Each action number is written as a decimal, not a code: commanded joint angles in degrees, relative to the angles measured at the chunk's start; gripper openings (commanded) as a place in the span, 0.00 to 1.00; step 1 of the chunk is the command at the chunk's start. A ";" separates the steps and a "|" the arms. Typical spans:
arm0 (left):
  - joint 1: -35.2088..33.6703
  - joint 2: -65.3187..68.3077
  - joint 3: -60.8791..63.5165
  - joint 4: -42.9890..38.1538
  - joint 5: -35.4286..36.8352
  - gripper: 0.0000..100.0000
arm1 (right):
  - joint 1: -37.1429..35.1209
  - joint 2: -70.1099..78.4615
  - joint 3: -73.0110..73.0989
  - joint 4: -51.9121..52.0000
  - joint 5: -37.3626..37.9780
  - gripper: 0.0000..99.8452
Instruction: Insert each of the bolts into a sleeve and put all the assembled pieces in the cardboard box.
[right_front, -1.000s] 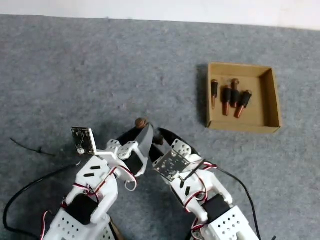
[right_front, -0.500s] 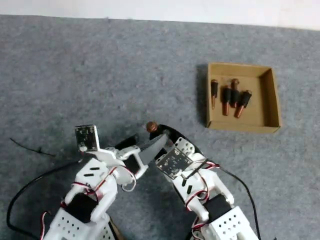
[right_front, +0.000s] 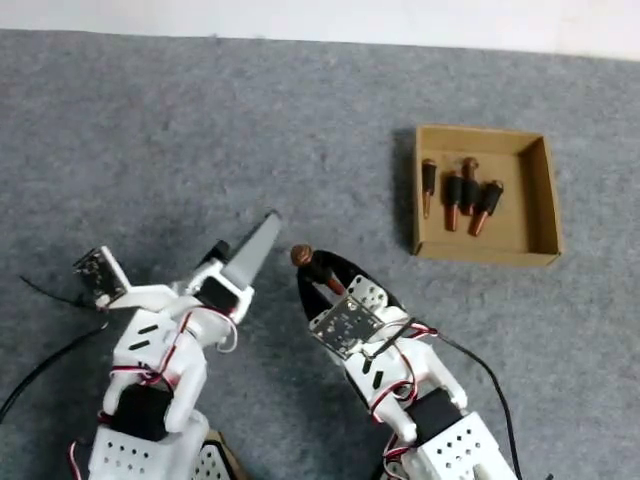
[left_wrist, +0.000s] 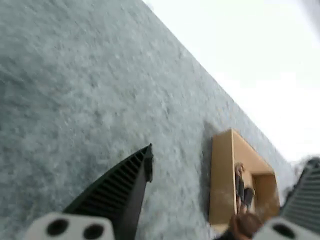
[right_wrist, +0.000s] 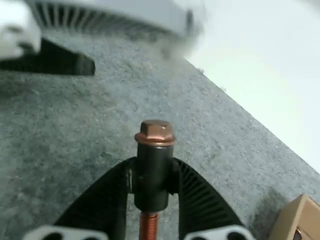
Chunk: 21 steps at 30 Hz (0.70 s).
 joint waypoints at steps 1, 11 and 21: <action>-2.86 -0.66 -0.13 -0.35 0.44 0.40 | 0.66 -1.01 8.84 -0.57 0.44 0.01; -8.13 -0.57 7.25 -13.27 0.00 0.22 | 16.40 -0.66 8.84 -8.75 -1.41 0.01; -8.22 -0.57 7.25 -13.01 -0.09 0.01 | 26.15 -0.40 2.07 -11.38 -8.18 0.01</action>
